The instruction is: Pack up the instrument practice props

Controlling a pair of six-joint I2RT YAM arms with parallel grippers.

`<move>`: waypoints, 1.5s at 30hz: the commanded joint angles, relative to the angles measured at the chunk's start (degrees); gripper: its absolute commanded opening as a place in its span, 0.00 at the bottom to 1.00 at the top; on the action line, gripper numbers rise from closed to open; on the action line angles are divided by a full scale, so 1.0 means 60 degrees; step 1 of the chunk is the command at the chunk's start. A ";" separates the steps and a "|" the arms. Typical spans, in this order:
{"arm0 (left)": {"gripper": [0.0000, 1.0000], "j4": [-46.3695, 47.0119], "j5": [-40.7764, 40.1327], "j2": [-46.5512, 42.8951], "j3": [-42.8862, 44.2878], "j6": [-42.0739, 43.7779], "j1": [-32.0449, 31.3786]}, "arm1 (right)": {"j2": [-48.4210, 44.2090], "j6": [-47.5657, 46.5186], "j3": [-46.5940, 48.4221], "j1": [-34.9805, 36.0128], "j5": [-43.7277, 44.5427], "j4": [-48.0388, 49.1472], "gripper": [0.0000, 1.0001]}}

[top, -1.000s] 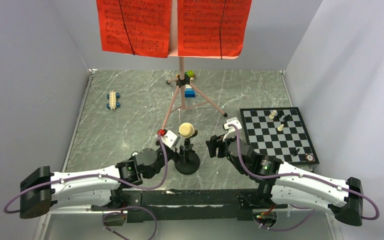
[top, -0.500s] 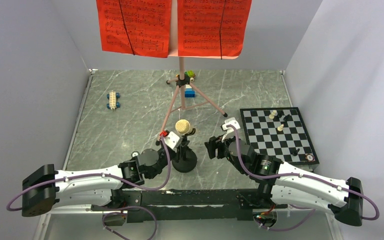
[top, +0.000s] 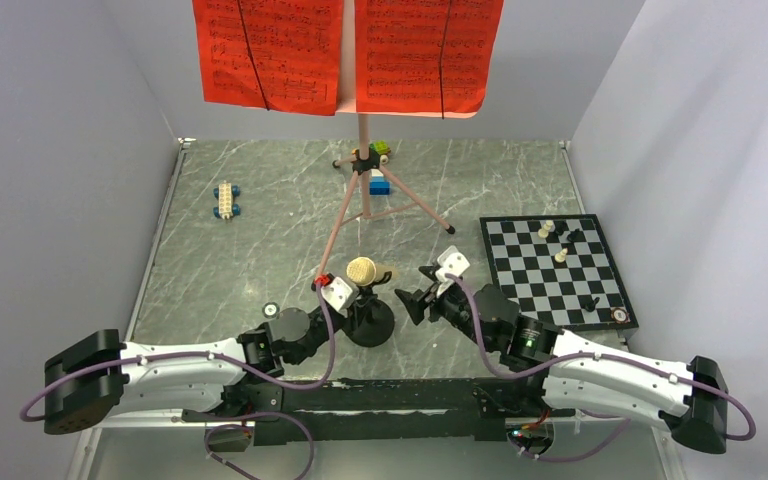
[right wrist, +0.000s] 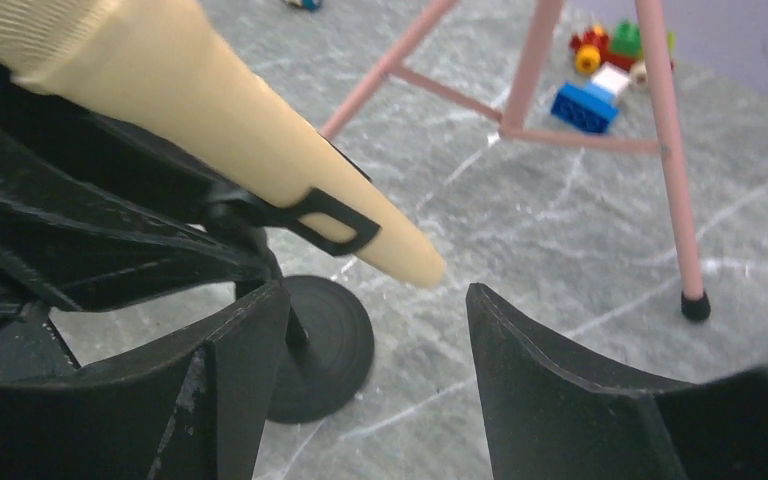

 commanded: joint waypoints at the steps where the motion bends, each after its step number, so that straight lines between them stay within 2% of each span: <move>1: 0.00 -0.0805 0.0851 0.0383 -0.0398 -0.0520 -0.0045 | -0.0187 -0.2312 -0.0469 0.0394 -0.0729 0.2595 0.70; 4: 0.00 -0.1051 0.1096 0.0598 -0.0330 -0.0581 -0.0045 | -0.0035 -0.3250 -0.0732 0.0631 -0.0859 0.3599 0.71; 8: 0.00 -0.1095 0.1258 0.0698 -0.0339 -0.0669 -0.0045 | 0.0570 -0.3674 -0.0511 0.0737 -0.1193 0.3910 0.71; 19: 0.00 -0.1427 0.1436 0.0662 -0.0194 -0.0677 -0.0045 | 0.2413 -0.4656 -0.0154 0.0910 0.0278 0.6501 0.70; 25: 0.00 -0.1537 0.1535 0.0658 -0.0187 -0.0715 -0.0045 | 0.3119 -0.5244 0.0005 0.0905 0.0588 0.7501 0.67; 30: 0.00 -0.1636 0.1694 0.0817 -0.0118 -0.0755 -0.0045 | 0.3753 -0.6464 0.0033 0.0910 0.0461 0.8485 0.63; 34: 0.00 -0.1700 0.1808 0.0908 -0.0035 -0.0766 -0.0049 | 0.4116 -0.7205 0.0186 0.0916 0.0323 0.8634 0.51; 40: 0.00 -0.1695 0.1832 0.0966 -0.0061 -0.0843 -0.0057 | 0.4070 -0.7358 0.0402 0.0919 0.0374 0.8422 0.16; 43: 0.00 -0.1685 0.1789 0.0984 -0.0108 -0.0926 -0.0054 | 0.3841 -0.7199 0.0644 0.0912 0.0978 0.7994 0.00; 45: 0.00 -0.1628 0.1715 0.0958 -0.0202 -0.0959 -0.0057 | 0.3743 -0.6966 0.0937 0.0912 0.1801 0.7623 0.00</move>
